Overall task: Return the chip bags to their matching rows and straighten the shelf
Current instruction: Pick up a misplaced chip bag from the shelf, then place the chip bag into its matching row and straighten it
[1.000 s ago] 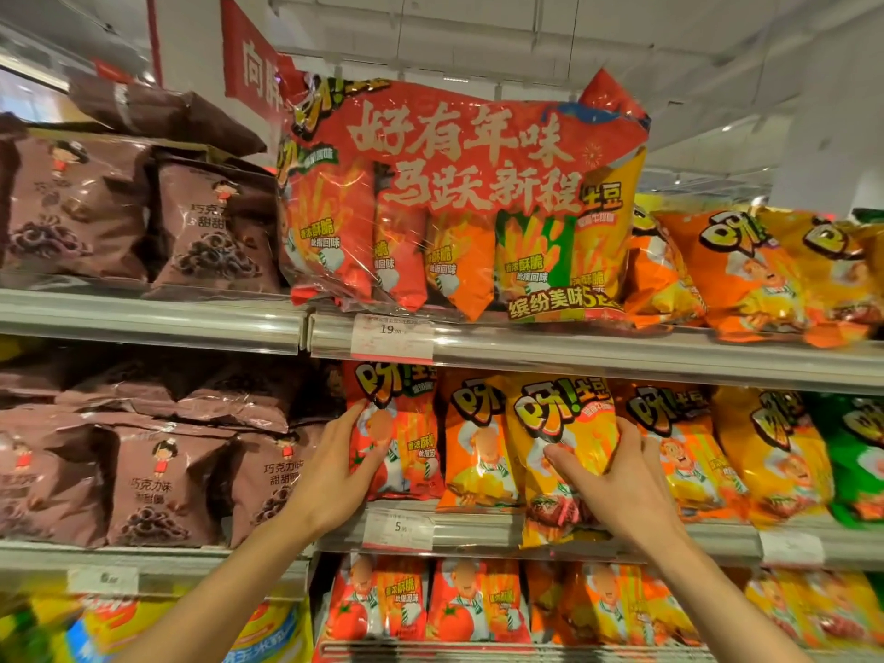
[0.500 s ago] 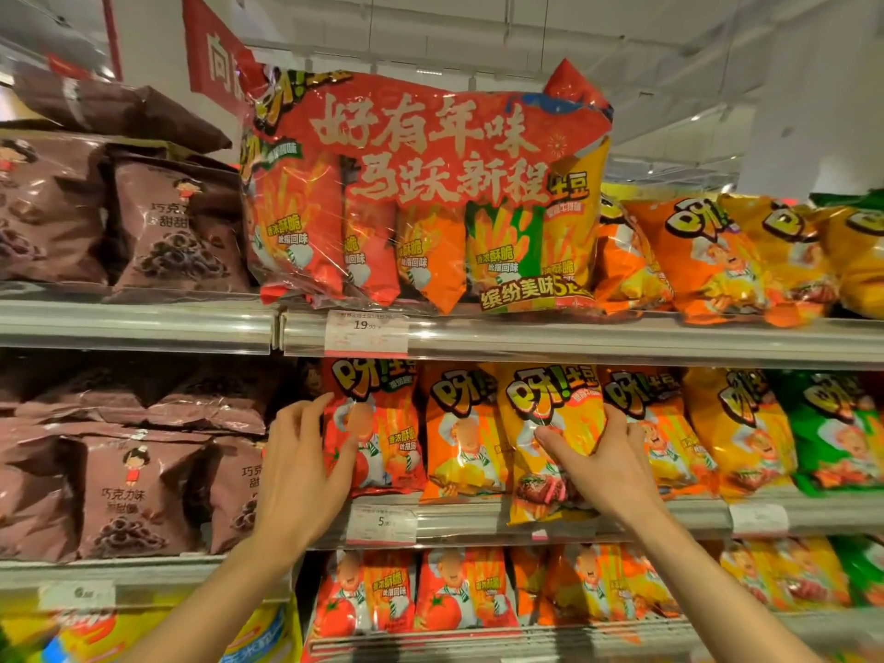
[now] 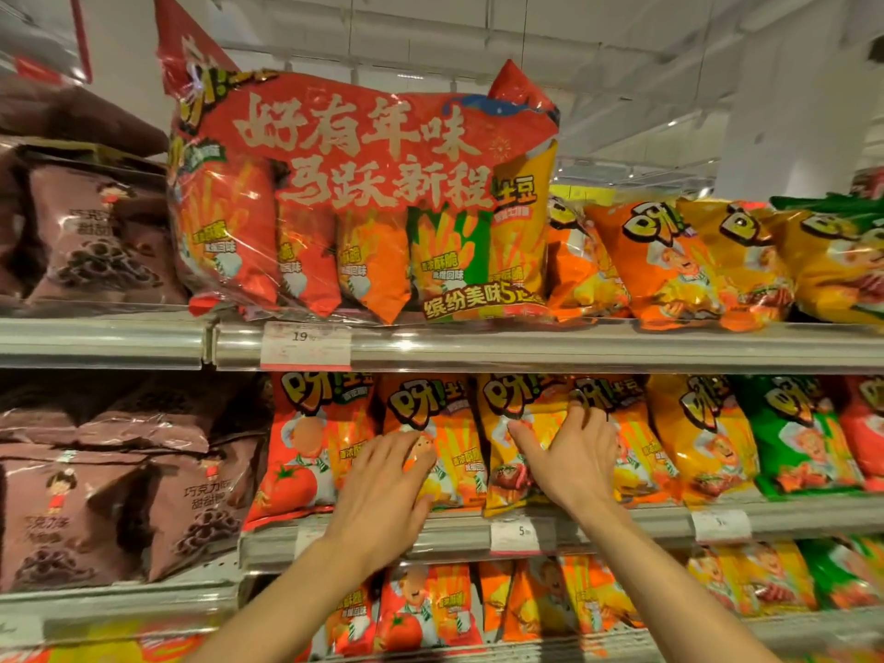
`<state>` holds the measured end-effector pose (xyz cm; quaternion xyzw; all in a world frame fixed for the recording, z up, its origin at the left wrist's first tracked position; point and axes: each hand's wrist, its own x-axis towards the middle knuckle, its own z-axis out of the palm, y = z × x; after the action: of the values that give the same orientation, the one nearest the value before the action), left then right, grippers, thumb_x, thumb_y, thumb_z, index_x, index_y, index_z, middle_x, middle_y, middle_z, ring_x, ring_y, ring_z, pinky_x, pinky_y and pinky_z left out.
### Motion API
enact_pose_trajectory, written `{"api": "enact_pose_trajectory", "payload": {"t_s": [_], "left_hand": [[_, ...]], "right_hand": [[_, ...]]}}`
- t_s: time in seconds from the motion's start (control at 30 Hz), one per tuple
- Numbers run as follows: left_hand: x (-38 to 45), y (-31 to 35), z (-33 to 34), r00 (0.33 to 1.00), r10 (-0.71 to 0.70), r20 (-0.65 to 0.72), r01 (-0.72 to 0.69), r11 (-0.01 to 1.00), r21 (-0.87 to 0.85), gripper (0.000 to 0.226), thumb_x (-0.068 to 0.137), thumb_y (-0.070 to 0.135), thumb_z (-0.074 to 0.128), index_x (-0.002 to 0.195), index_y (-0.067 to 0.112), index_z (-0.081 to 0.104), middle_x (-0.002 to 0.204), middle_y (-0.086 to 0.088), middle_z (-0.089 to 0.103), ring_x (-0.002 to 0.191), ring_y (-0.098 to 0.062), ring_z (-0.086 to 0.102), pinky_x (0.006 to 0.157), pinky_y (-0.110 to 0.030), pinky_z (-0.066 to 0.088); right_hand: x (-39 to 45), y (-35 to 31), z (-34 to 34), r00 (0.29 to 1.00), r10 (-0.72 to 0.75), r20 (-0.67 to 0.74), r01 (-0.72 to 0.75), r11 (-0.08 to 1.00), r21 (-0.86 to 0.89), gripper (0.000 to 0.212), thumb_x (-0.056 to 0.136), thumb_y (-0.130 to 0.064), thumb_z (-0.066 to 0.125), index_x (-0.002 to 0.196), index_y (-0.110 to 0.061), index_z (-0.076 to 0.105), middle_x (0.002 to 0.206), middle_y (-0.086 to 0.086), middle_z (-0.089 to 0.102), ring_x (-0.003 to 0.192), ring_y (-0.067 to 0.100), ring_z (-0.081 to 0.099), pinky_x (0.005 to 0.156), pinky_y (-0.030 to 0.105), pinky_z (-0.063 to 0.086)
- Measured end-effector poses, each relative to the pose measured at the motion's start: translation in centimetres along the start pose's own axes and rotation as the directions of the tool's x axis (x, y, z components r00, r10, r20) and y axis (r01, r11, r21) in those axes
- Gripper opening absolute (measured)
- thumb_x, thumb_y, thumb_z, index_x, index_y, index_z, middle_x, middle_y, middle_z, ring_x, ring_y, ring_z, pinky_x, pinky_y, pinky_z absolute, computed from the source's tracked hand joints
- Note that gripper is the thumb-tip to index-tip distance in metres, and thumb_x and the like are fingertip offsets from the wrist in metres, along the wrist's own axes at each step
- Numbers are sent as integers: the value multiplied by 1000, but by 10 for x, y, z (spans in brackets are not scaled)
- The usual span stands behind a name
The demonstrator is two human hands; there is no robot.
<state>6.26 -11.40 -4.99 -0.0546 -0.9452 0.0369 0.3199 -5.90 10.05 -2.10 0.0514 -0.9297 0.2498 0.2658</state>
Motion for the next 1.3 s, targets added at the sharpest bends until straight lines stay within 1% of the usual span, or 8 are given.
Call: {"api": "enact_pose_trajectory", "payload": {"t_s": [0.27, 0.5, 0.63, 0.87, 1.03, 1.1, 1.17, 1.3], "left_hand": [[-4, -3, 7, 999, -51, -11, 50, 995, -89, 49, 86, 34, 67, 134, 22, 60, 143, -5, 52, 132, -28, 48, 110, -46, 39], [17, 34, 8, 982, -157, -108, 112, 934, -340, 41, 91, 30, 66, 129, 16, 61, 133, -2, 54, 124, -22, 49, 101, -40, 45], [39, 86, 11, 973, -134, -188, 52, 920, -389, 37, 91, 31, 63, 124, 16, 62, 125, 0, 55, 115, -19, 53, 96, -28, 39], [115, 227, 41, 961, -152, -231, 10, 852, -523, 39, 89, 40, 55, 124, 23, 59, 118, 6, 55, 107, -14, 55, 86, -21, 37], [191, 348, 69, 954, -276, -118, 97, 658, -747, 33, 90, 22, 69, 121, 24, 60, 109, 10, 57, 91, -1, 60, 83, -16, 45], [222, 387, 78, 950, -305, -61, 137, 586, -798, 35, 89, 18, 70, 121, 24, 59, 102, 8, 58, 82, 2, 60, 75, -8, 45], [251, 427, 87, 950, -311, -7, 166, 528, -833, 36, 90, 21, 68, 124, 25, 57, 102, 4, 61, 82, 3, 60, 77, -8, 46], [300, 491, 106, 954, -270, 133, 256, 492, -832, 43, 92, 27, 65, 132, 25, 51, 111, 1, 63, 80, -8, 64, 85, -37, 54]], "right_hand": [[-1, 4, 14, 1000, -14, -7, 13, 999, -47, 99, 87, -80, 25, 148, -3, 32, 144, 18, 40, 132, 33, 35, 109, 46, 30], [-1, 35, -9, 997, -78, -16, 79, 986, 144, 84, 92, -71, 35, 151, -12, 29, 147, 13, 37, 136, 30, 33, 111, 46, 31], [8, 71, -32, 988, -127, -85, 143, 965, 221, 68, 96, -57, 44, 146, -12, 38, 136, 8, 46, 127, 26, 42, 104, 40, 37], [63, 207, -90, 983, -113, -148, 158, 927, 340, 53, 96, -49, 51, 139, -18, 45, 133, 5, 48, 121, 24, 50, 99, 38, 41], [114, 326, -136, 990, -59, -128, 102, 926, 364, 53, 96, -47, 54, 139, -17, 45, 135, 4, 50, 121, 22, 50, 98, 36, 41], [136, 367, -151, 994, 5, -112, 40, 918, 394, 54, 96, -45, 56, 138, -14, 46, 136, 6, 51, 122, 22, 50, 96, 31, 39], [160, 411, -162, 992, 100, -74, -59, 900, 432, 53, 95, -42, 58, 135, -9, 48, 134, 10, 55, 121, 27, 52, 101, 36, 41], [202, 486, -170, 971, 237, 12, -220, 879, 424, 56, 94, -40, 60, 133, -2, 49, 133, 20, 55, 123, 35, 52, 103, 44, 41]]}}
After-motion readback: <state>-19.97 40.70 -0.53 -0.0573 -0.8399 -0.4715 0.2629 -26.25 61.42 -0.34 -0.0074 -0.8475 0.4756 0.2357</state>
